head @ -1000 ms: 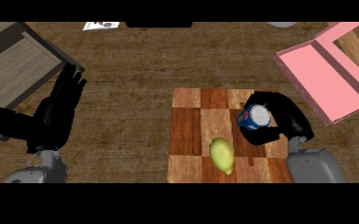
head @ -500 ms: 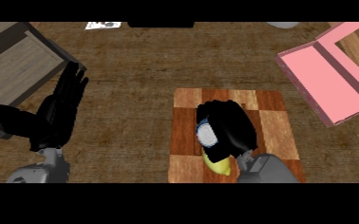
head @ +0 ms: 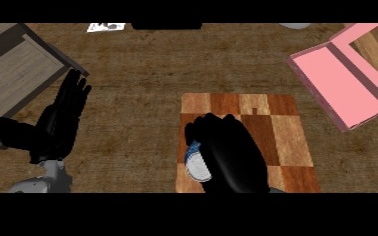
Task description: Pick the can from the cutting board and place it in the cardboard box
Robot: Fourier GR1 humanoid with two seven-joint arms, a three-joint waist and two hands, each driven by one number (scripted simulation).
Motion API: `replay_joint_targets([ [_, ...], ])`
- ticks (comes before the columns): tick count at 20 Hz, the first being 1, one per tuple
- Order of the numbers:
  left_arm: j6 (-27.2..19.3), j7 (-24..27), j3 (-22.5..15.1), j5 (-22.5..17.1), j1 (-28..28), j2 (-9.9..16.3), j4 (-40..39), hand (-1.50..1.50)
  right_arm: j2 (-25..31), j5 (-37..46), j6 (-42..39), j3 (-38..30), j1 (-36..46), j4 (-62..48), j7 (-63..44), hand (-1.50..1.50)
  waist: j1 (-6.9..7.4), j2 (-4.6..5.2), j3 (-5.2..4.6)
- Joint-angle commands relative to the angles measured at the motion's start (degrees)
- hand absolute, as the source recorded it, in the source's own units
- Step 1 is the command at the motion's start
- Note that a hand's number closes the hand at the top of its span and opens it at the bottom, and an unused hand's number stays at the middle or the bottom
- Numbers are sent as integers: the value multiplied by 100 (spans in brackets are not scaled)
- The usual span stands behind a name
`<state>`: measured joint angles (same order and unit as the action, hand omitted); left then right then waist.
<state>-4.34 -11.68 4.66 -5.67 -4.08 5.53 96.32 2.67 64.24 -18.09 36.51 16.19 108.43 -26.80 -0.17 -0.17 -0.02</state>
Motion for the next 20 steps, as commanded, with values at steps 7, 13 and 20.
replay_joint_targets([
  [7,-10,-162,14,-12,-123,19,-53,0,-181,-34,35,-1682,876,1191,-1087,150,-11,11,1],
  [13,58,-93,58,-72,-150,33,-74,0,83,-497,-302,-3029,1345,1056,-1182,150,20,21,2],
  [20,56,-345,187,-162,-303,152,102,0,688,-952,56,-4113,1359,12,-419,150,34,21,4],
])
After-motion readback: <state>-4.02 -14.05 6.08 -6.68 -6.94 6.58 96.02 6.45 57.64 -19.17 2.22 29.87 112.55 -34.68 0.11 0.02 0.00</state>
